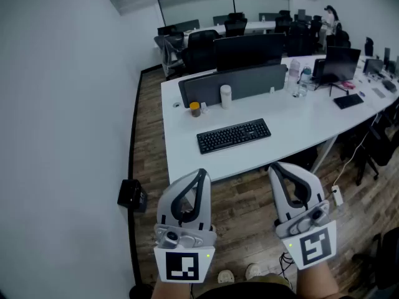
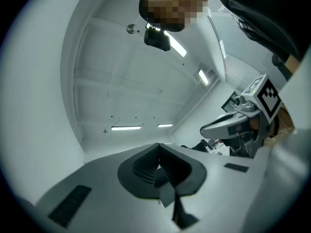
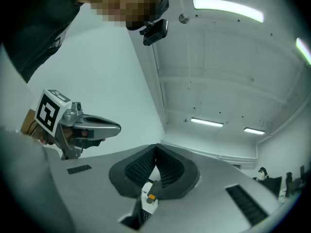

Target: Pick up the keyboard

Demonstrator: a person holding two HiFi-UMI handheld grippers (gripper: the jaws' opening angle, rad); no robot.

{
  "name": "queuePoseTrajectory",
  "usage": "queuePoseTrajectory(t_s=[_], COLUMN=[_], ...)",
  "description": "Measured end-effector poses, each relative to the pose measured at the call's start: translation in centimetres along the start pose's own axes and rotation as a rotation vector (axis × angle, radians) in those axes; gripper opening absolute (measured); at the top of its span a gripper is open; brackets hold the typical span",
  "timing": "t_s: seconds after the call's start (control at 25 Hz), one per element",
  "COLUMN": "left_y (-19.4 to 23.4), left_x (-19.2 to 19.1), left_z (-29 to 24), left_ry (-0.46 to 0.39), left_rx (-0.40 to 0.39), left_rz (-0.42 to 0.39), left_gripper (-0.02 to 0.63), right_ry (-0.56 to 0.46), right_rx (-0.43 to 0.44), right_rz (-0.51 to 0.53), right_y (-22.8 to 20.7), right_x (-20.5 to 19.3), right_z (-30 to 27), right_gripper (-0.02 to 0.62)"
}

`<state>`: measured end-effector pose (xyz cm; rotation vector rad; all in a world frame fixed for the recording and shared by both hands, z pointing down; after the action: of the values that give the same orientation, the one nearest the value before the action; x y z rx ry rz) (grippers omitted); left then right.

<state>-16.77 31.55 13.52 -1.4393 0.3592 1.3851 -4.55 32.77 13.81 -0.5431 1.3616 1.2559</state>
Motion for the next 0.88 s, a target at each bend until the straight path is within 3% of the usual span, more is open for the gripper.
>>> queuePoseTrajectory(t_s=[0.88], left_y=[-2.2], left_x=[0.7], left_z=[-0.8], left_ry=[0.046], left_rx=[0.005], left_rz=[-0.036], left_gripper=[0.009], right_ry=[-0.019], right_rx=[0.037], right_rz=[-0.057], right_y=[-1.9], right_x=[-0.7], right_z=[1.2], right_gripper=[0.031])
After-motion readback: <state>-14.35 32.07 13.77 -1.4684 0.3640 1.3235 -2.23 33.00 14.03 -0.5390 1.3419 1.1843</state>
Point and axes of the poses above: the fingertips, and each gripper's own axes: z backward along the fingers, y to its left, x out of its top, the point moved 1 cm from there along z, backward along the fingers, and after that the axes turned 9 degrees about y, right-handed, at the moved point
